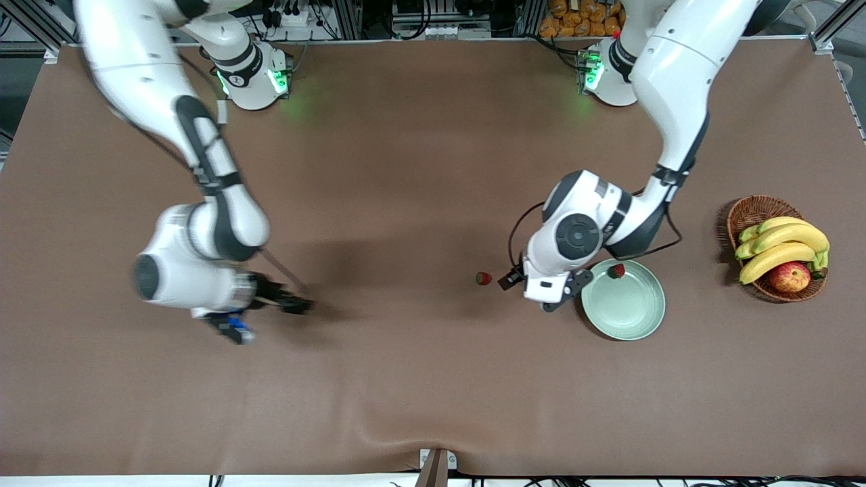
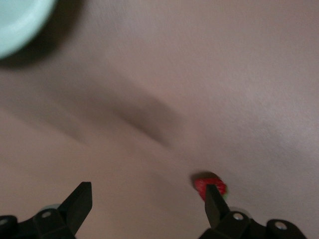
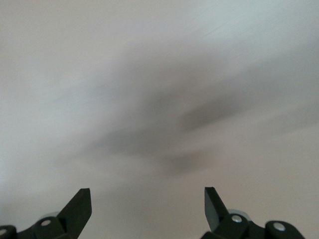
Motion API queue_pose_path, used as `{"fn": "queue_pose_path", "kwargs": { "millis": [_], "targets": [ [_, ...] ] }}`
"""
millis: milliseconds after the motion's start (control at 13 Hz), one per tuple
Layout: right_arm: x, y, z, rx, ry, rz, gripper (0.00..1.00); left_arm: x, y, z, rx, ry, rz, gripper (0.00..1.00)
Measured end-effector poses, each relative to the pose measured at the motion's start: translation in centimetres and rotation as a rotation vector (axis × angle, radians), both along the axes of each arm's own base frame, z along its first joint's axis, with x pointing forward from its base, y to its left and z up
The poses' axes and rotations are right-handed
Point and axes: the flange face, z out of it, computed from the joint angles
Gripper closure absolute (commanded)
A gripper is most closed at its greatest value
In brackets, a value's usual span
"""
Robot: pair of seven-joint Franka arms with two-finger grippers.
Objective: Collect all strawberries into plate
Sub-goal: 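Grasp the mid-table strawberry with the left gripper while the right gripper grasps another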
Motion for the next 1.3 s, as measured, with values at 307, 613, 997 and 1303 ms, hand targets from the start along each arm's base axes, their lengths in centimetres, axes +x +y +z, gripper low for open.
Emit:
{"fn": "queue_pose_path", "kwargs": {
  "millis": [307,613,997,1303],
  "targets": [
    [-1.0,-8.5,-0.2,-0.182,0.044,0.280,0.00,-0.5,-2.5,-2.1,-0.011,-0.012,0.226,0.00],
    [-1.4,-17.5,-2.3,-0.192,0.016,0.445,0.00,-0.8,-4.1,-3.7,-0.031,-0.025,0.409,0.00],
    [-1.6,-22.5,-5.3,-0.180,-0.039,0.592,0.00,-1.2,-4.8,-5.0,-0.038,-0.021,0.450,0.05],
    [-2.3,-23.0,-6.6,-0.159,0.002,0.606,0.34,-1.3,-4.6,-6.1,-0.014,-0.028,0.442,0.31]
  ]
}}
